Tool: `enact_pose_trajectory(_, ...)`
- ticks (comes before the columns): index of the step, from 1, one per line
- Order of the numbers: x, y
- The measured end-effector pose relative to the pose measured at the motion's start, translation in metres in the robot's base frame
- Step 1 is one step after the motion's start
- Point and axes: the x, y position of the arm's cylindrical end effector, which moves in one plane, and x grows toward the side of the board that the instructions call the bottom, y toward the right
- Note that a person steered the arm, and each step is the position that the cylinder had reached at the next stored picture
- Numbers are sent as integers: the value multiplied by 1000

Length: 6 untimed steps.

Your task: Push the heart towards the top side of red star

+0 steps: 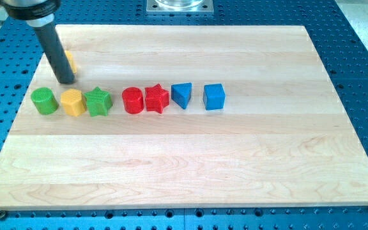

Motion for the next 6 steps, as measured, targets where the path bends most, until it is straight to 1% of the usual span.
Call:
enact_pose_trajectory(1,-35,-54)
enact_pose_trajectory(2,-57,14)
enact_pose_trajectory(3,6,81)
enact_pose_trajectory(4,-28,35)
enact_pose_trajectory(5,22,4)
enact_pose_trajectory(6,37,53)
